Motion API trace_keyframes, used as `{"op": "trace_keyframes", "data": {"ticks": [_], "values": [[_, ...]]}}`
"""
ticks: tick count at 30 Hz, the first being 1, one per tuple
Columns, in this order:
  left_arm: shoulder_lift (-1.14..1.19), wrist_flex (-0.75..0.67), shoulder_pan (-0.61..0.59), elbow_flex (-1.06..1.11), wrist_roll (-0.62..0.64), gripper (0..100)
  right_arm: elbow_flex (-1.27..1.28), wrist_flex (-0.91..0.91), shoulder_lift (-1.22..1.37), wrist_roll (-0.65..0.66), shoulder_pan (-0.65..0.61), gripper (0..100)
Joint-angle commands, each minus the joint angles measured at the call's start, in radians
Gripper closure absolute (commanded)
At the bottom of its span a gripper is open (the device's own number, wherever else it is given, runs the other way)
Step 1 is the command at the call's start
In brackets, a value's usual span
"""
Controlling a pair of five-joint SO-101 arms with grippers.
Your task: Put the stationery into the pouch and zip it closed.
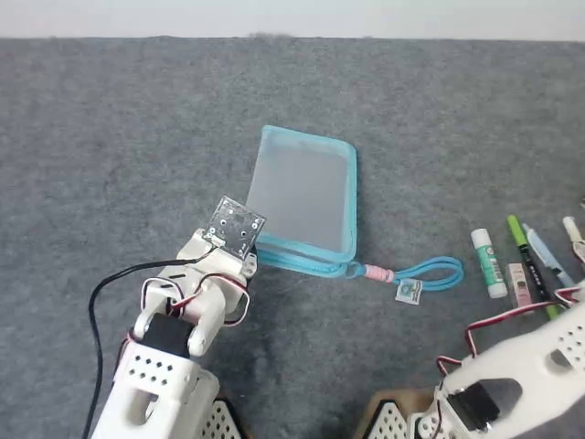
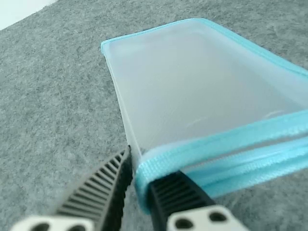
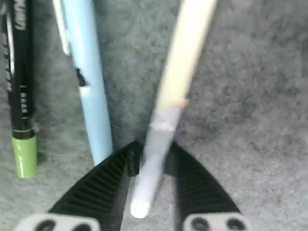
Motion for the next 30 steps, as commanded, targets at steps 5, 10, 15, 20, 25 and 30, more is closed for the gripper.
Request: {"op": "trace_keyframes", "data": {"ticks": [5,10,15,20,25,30], "values": [[-0.002,0.005,0.009,-0.015,-0.003,99,-0.049,0.065,-0.077,-0.110,0.038,99.2],[0.006,-0.015,0.009,-0.012,0.002,99,-0.087,0.321,-0.245,-0.163,-0.021,99.1],[0.006,-0.031,0.011,-0.010,0.005,99,-0.087,0.475,-0.463,-0.287,-0.139,99.1],[0.006,-0.031,0.017,-0.015,0.043,99,0.029,0.519,-0.699,-0.423,-0.297,99.1],[0.006,-0.038,0.018,-0.015,0.048,99,0.436,0.513,-1.049,-0.526,-0.535,99.1],[0.003,-0.037,0.017,-0.016,0.107,99,0.827,0.503,-1.445,-0.720,-0.935,99.1]]}}
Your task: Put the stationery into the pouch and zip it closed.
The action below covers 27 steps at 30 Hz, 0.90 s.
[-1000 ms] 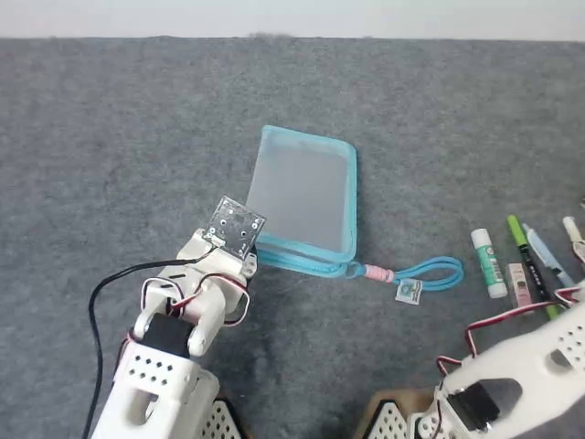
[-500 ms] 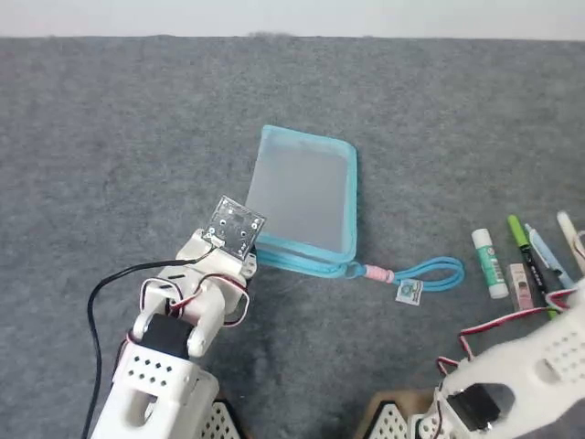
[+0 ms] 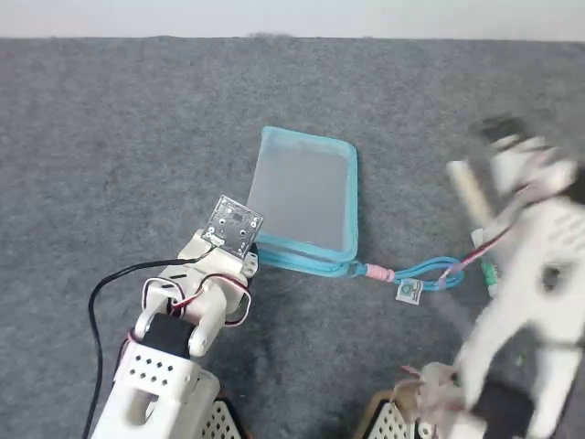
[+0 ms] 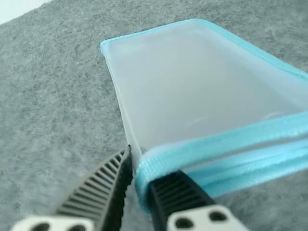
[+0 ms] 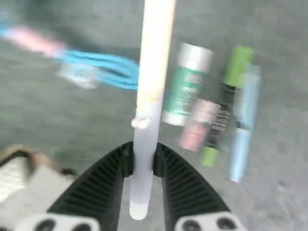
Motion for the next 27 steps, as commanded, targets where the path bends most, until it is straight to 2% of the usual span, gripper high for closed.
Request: {"op": "trace_keyframes", "data": {"ticks": [1,4,7,17,23,27], "values": [[0.002,-0.037,0.009,-0.016,0.057,99,0.235,0.025,-0.323,-0.166,-0.317,99.2],[0.002,-0.037,0.009,-0.016,0.055,99,0.345,0.039,-0.415,-0.272,-0.555,99.2],[0.000,-0.037,0.009,-0.016,0.055,99,0.376,0.033,-0.409,-0.302,-0.685,99.2],[-0.002,-0.037,0.009,-0.016,0.054,99,0.364,-0.033,-0.211,-0.307,-0.723,99.2],[-0.002,-0.037,0.009,-0.016,0.054,99,0.259,-0.033,-0.104,-0.334,-0.731,99.2],[-0.002,-0.037,0.009,-0.016,0.054,99,0.216,0.022,-0.128,-0.324,-0.812,99.2]]}}
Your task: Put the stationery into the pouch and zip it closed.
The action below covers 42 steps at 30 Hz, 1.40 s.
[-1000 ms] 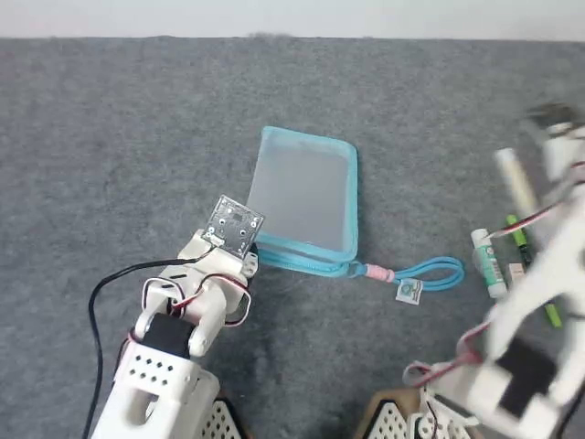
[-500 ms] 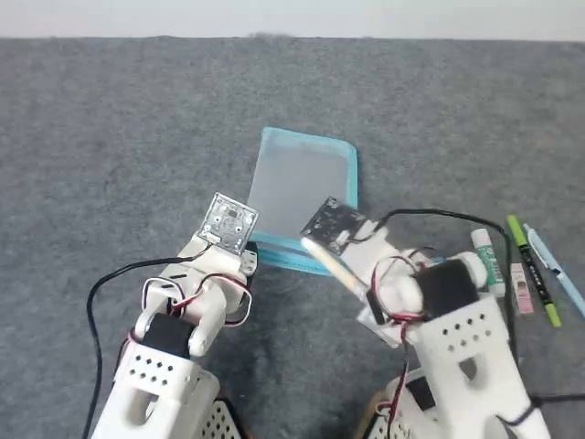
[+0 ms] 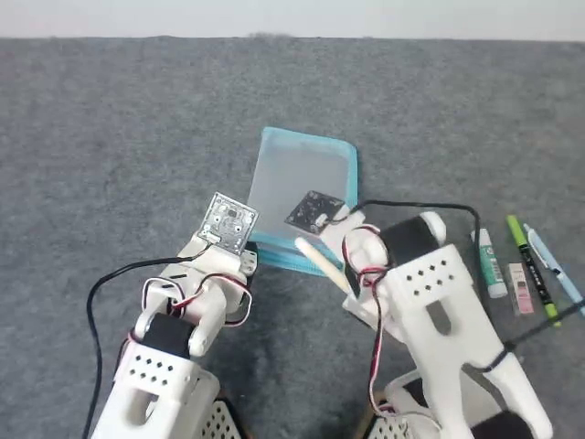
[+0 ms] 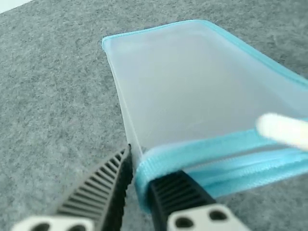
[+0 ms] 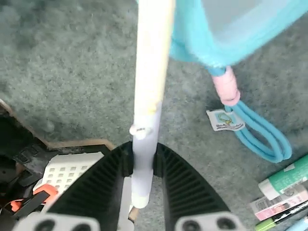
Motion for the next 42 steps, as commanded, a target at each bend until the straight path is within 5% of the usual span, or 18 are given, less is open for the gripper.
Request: {"op": "trace_keyframes", "data": {"ticks": [1,12,32,42], "values": [[-0.002,-0.037,0.009,-0.016,0.012,99,-0.069,0.042,-0.048,-0.005,-0.084,99.2],[-0.002,-0.037,0.009,-0.025,0.012,99,-0.060,0.030,0.047,-0.078,-0.097,99.2],[0.005,-0.037,0.095,-0.022,0.014,99,-0.666,0.065,0.573,-0.299,0.076,98.7],[0.006,-0.037,0.118,-0.021,0.012,99,-0.721,0.065,0.576,-0.282,-0.025,77.3]]}}
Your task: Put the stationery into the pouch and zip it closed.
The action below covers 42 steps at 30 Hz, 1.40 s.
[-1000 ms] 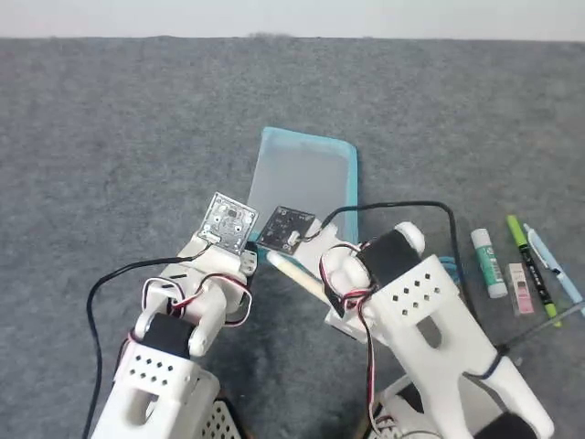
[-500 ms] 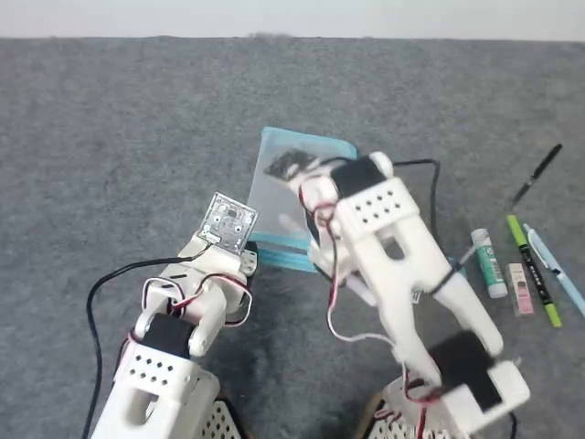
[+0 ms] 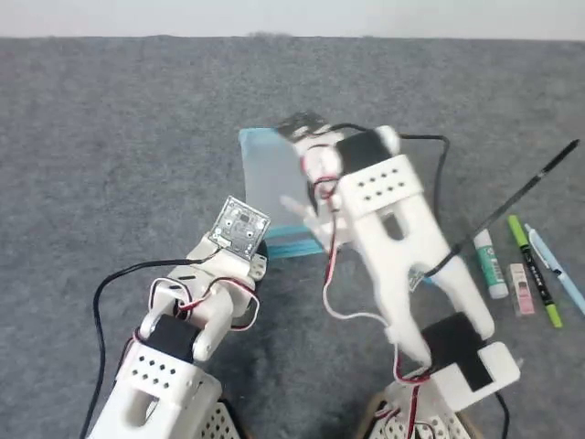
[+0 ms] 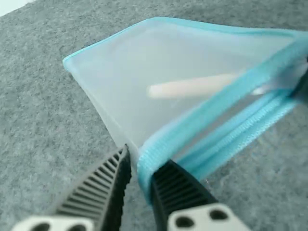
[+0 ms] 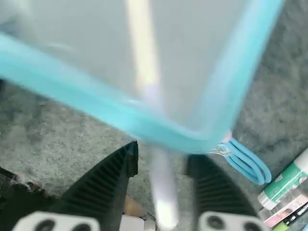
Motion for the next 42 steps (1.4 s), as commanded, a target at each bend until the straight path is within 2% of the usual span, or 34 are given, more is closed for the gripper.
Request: {"op": "trace_keyframes", "data": {"ticks": [1,7,12,15,21,26,30,36,42], "values": [[0.006,-0.031,0.034,-0.019,0.003,99,-0.086,0.042,-0.015,0.017,-0.036,77.6],[0.006,-0.031,0.034,-0.019,0.003,99,-0.095,0.041,-0.119,0.026,-0.035,77.8],[0.005,-0.031,0.032,-0.019,0.003,99,-0.083,0.041,-0.314,0.098,0.005,77.9],[0.006,-0.028,0.032,-0.018,0.003,99,-0.002,0.041,-0.420,0.176,0.116,77.9],[-0.002,-0.029,0.032,-0.004,0.003,99,0.321,0.028,-0.570,0.535,0.452,81.2],[-0.002,-0.029,0.032,-0.004,0.003,99,0.517,-0.139,-0.639,0.778,0.777,91.0],[0.000,-0.029,0.032,-0.002,0.003,99,0.618,-0.228,-0.605,0.921,0.983,87.5],[0.005,-0.029,0.032,-0.002,0.003,99,0.626,-0.421,-0.435,1.028,1.185,85.6],[0.000,-0.031,0.014,0.007,0.003,99,0.612,-0.481,-0.291,1.160,1.270,85.5]]}}
